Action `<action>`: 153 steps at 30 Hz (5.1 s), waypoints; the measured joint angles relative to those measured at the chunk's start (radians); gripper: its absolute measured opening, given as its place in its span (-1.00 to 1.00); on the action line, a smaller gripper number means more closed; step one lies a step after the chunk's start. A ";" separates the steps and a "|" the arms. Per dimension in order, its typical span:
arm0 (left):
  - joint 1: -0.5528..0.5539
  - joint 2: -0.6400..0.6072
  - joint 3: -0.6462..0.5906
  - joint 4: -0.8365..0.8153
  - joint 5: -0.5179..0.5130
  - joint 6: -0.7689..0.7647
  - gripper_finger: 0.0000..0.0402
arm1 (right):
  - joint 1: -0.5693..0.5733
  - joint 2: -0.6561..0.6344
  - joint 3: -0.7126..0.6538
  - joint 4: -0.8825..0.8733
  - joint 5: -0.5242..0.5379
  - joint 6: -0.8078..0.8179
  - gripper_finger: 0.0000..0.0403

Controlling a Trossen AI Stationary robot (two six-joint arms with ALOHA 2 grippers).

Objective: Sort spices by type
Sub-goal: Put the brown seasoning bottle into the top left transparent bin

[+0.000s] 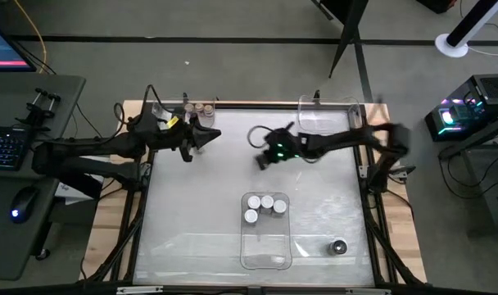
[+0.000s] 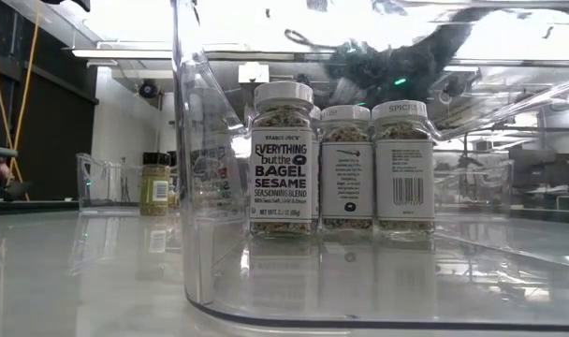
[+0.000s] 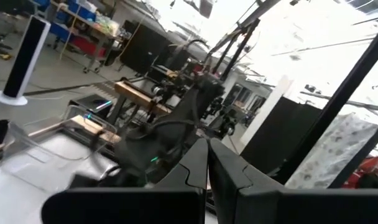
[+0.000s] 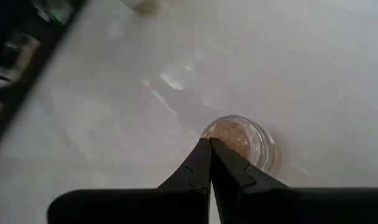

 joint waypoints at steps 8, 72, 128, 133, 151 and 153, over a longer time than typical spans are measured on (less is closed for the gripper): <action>-0.003 0.000 0.026 -0.007 0.000 0.007 -1.00 | -0.002 0.223 0.394 -0.023 -0.211 -0.143 -1.00; 0.037 0.790 0.499 -1.141 -0.135 0.676 -0.34 | -0.245 -0.316 0.647 -1.087 0.147 -0.548 -1.00; 0.898 0.783 0.373 -1.024 -0.344 0.007 0.38 | -0.245 -0.189 0.648 -0.835 0.047 -0.487 -1.00; 0.897 0.777 0.375 -1.021 -0.306 0.008 0.45 | -0.245 -0.189 0.648 -0.834 0.047 -0.475 -1.00; 0.898 0.660 0.375 -1.016 -0.332 -0.020 0.29 | -0.245 -0.189 0.648 -0.813 0.040 -0.470 -1.00; 0.898 0.660 0.375 -1.026 -0.333 -0.019 0.08 | -0.245 -0.189 0.648 -0.813 0.040 -0.474 -1.00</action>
